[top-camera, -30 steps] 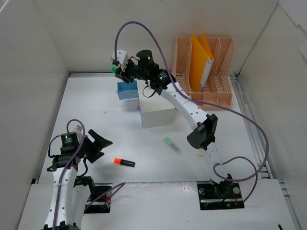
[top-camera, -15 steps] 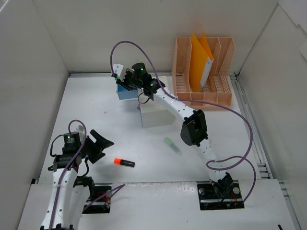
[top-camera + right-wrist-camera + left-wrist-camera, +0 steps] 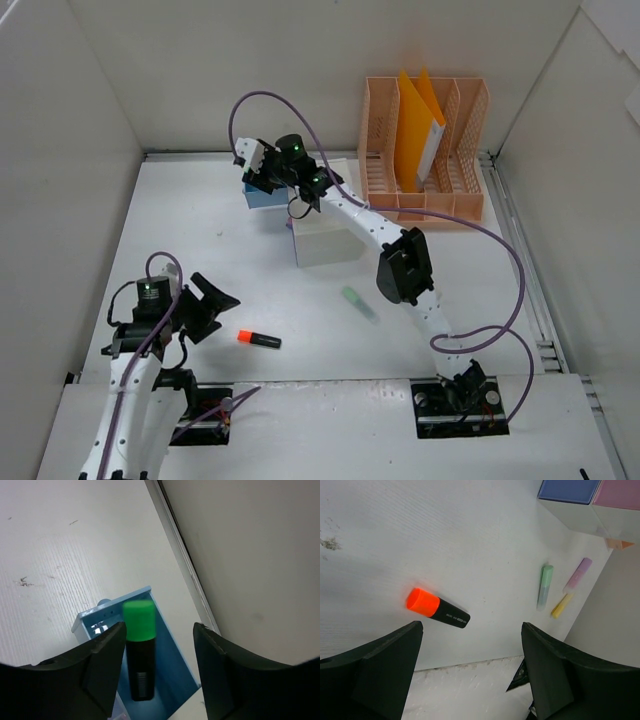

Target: Organize the desk

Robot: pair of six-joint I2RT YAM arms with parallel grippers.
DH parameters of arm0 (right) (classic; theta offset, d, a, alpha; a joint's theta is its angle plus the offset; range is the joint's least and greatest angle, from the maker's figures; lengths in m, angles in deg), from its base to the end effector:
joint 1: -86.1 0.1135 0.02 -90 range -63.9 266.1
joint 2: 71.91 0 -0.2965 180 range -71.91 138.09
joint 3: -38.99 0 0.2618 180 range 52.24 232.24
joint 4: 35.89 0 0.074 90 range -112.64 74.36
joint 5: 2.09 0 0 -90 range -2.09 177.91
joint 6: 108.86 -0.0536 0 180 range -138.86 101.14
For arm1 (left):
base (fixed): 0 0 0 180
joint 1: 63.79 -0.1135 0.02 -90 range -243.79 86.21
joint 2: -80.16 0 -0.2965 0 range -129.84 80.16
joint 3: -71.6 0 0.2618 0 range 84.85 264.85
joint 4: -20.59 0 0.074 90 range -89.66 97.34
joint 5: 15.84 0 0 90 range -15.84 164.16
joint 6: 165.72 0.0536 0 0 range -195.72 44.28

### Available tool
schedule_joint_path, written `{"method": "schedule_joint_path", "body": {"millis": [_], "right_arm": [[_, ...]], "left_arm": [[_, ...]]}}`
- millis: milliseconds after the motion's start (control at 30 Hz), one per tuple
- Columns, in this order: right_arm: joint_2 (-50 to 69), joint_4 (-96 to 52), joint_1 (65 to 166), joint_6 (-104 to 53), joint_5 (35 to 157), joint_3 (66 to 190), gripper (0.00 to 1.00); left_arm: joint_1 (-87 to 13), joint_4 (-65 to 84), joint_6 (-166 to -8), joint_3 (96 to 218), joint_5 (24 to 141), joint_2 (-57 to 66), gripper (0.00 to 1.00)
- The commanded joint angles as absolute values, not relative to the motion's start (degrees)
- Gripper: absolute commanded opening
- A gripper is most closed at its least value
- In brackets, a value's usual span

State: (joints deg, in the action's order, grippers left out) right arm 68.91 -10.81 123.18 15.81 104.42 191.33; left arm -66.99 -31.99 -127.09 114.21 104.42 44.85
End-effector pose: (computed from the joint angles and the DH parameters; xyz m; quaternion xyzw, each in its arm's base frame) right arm 0.4920 0.3909 0.3237 -0.5276 0.5780 0.1257 0.6098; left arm 0.1237 -0.0201 0.2327 -0.3210 0.8389 -0.3702 0.2368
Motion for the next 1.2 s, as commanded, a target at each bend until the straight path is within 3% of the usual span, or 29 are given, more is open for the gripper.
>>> {"method": "schedule_joint_path", "body": {"millis": [0, 100, 233, 300, 333, 400, 467, 533, 600, 667, 800, 933, 1167], "right_arm": [[65.7, -16.8, 123.0, 16.3, 104.2, 190.4, 0.55], [64.2, -17.5, 122.8, 15.5, 104.6, 189.2, 0.6], [60.8, -18.9, 122.7, 10.9, 105.7, 188.0, 0.57], [57.8, -19.7, 122.5, 7.9, 106.2, 186.5, 0.49], [55.2, -20.2, 122.2, 4.8, 106.6, 185.8, 0.35], [52.3, -20.6, 121.4, 1.7, 108.6, 182.2, 0.16], [47.4, -21.0, 120.7, -2.2, 110.8, 176.6, 0.14], [42.5, -21.4, 120.2, -5.0, 112.8, 172.3, 0.21], [38.9, -22.2, 119.7, -5.6, 114.5, 165.4, 0.4], [34.0, -22.2, 119.5, -6.3, 115.7, 158.9, 0.44], [26.5, -28.7, 117.8, -9.5, 118.0, 148.6, 0.47], [21.4, -30.8, 116.0, -11.6, 118.9, 141.7, 0.48], [17.6, -31.8, 113.2, -14.5, 120.7, 136.4, 0.48]], "left_arm": [[-65.0, -33.3, -129.1, 116.1, 103.1, 44.2, 0.76], [-62.7, -34.6, -130.2, 116.2, 102.3, 42.6, 0.75], [-59.8, -37.0, -131.4, 117.6, 100.2, 40.2, 0.74], [-56.3, -38.4, -133.9, 119.0, 97.8, 39.4, 0.74], [-54.5, -38.9, -135.2, 119.6, 96.8, 38.3, 0.73], [-48.3, -39.5, -139.8, 121.0, 93.6, 35.8, 0.71], [-43.6, -39.2, -143.5, 122.6, 90.4, 33.3, 0.7], [-37.1, -39.9, -148.9, 124.7, 88.9, 27.4, 0.69], [-32.0, -43.7, -153.4, 130.1, 85.9, 20.4, 0.7], [-30.6, -49.7, -155.7, 135.0, 83.0, 16.4, 0.7], [-29.2, -56.4, -164.2, 139.1, 79.0, 13.9, 0.62], [-27.8, -57.6, -174.2, 139.3, 75.9, 14.4, 0.65], [-27.8, -45.1, -180.7, 130.7, 77.7, 13.1, 0.65]]}}
